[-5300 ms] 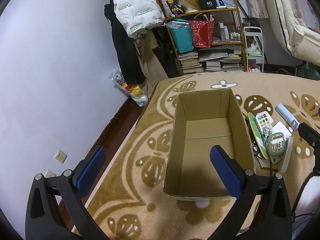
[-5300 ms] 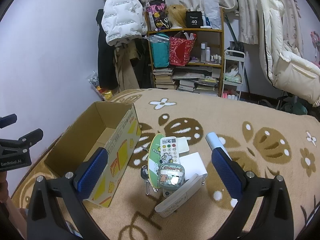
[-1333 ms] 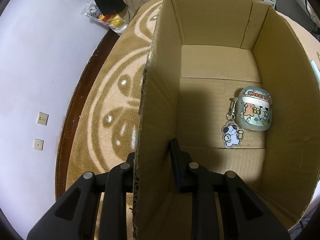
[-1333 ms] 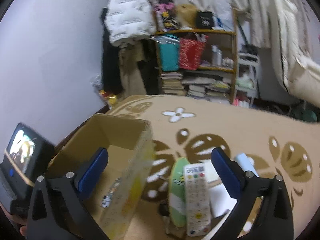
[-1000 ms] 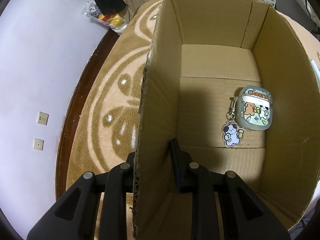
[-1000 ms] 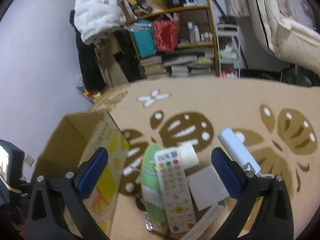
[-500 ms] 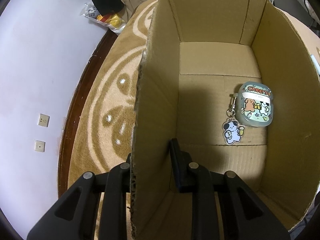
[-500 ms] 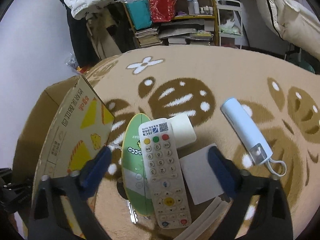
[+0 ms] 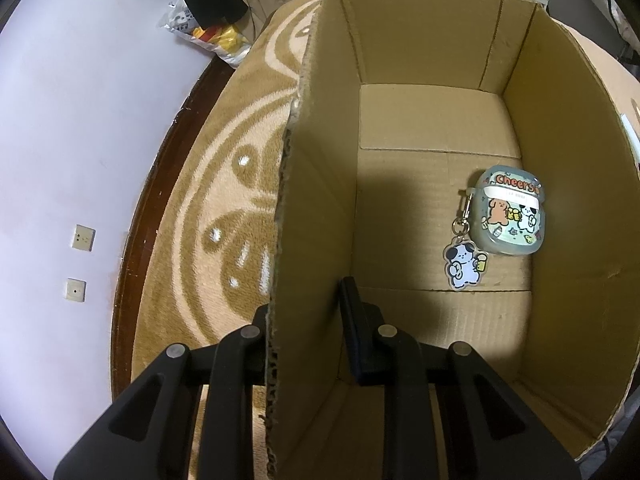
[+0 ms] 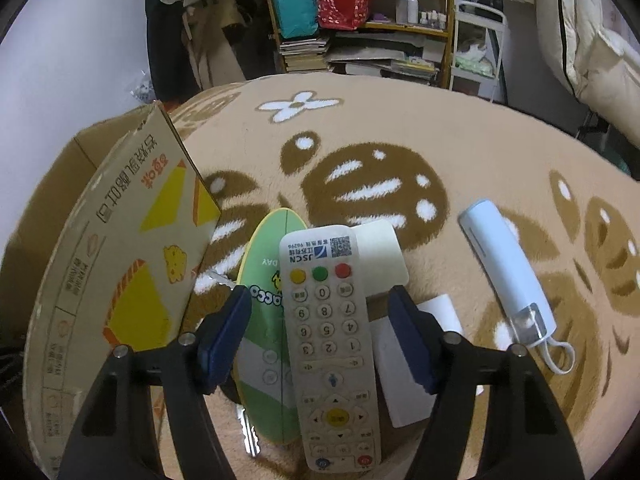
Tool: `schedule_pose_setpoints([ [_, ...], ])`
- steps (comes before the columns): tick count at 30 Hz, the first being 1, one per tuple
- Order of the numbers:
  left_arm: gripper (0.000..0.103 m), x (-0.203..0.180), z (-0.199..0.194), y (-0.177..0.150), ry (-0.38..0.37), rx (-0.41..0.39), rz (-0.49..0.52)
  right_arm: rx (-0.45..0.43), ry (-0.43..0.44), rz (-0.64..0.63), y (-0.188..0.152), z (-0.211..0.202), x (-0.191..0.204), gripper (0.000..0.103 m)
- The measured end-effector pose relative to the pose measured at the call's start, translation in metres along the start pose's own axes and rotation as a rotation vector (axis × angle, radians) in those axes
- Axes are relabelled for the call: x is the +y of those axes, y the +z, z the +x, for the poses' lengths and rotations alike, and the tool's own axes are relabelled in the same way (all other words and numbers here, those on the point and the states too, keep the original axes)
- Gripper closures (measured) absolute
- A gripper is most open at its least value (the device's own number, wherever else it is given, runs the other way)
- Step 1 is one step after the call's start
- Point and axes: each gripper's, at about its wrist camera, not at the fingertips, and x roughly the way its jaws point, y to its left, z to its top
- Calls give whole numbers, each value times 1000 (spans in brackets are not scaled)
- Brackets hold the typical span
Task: Organize rigid objects
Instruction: 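Grasp the white TV remote with the right gripper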
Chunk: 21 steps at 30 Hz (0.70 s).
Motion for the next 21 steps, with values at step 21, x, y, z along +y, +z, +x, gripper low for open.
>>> schedule_pose_setpoints([
  [21, 80, -2, 2, -1, 1, 5, 14, 38, 87, 67, 5, 15, -13, 46],
])
